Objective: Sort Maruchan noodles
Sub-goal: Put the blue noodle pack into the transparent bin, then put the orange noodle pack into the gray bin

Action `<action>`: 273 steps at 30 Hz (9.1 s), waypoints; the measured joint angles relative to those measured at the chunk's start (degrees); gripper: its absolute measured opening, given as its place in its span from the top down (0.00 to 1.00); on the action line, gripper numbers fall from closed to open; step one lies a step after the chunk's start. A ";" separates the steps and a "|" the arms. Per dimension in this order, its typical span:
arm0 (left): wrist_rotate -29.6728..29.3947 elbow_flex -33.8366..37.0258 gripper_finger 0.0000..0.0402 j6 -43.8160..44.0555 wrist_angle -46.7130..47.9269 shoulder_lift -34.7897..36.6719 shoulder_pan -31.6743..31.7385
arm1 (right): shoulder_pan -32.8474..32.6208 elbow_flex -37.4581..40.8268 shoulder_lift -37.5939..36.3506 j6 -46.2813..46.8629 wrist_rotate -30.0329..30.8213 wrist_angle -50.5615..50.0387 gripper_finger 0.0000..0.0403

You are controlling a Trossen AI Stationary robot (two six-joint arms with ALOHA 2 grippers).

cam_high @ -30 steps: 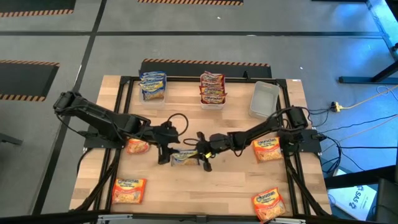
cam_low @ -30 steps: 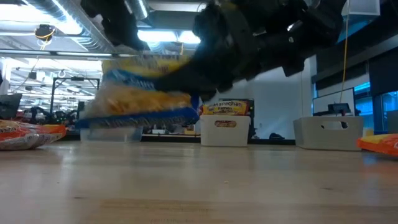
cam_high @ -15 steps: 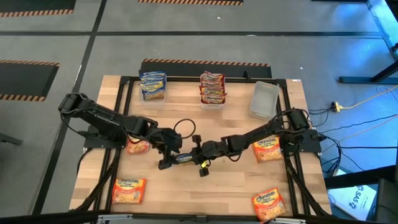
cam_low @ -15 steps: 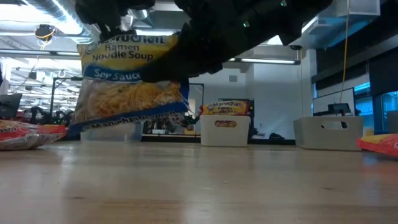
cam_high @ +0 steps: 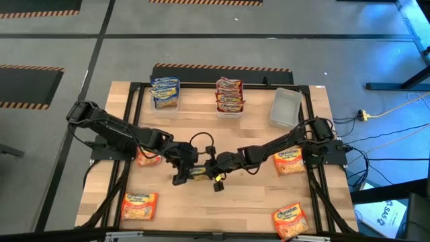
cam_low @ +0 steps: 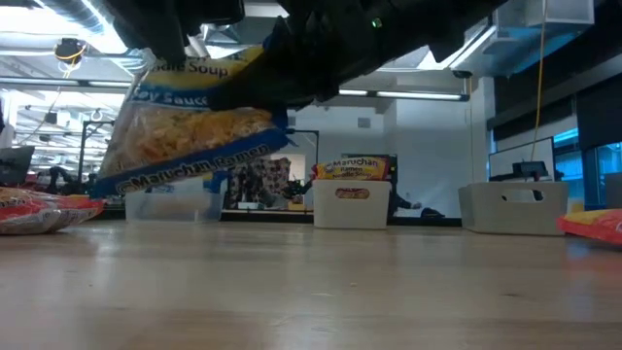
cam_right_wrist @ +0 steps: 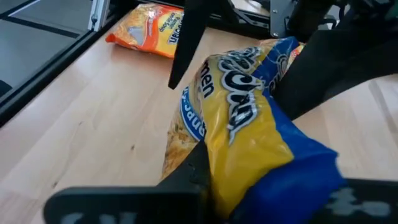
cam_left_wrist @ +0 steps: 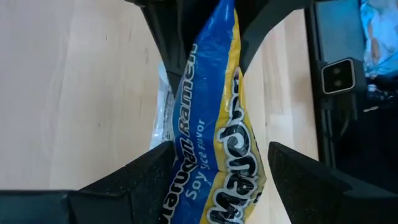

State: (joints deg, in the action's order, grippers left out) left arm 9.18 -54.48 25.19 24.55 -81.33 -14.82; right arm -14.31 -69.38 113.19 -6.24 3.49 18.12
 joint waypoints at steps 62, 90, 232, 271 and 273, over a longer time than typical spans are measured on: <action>-8.72 0.09 0.80 -7.92 26.63 18.31 8.16 | -5.13 10.21 -11.07 17.35 7.93 -14.93 0.55; -20.31 -4.35 0.80 -52.59 34.04 18.07 53.21 | -7.82 18.55 -11.04 25.31 13.68 -1.46 0.55; -13.12 13.33 0.54 -12.39 -39.48 -6.32 5.23 | -15.43 36.34 -32.66 57.39 8.48 -32.45 0.56; -17.27 11.54 0.54 -6.82 -65.26 -31.21 0.34 | 14.19 43.61 -33.34 50.40 -9.92 -5.64 0.23; -17.60 11.50 0.54 -6.84 -65.38 -32.36 0.34 | 14.03 44.03 -32.46 50.97 -9.08 -5.30 0.23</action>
State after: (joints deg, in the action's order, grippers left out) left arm -8.42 -42.98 18.35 -40.82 -113.69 -14.48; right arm -0.27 -25.35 80.73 44.73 -5.60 12.82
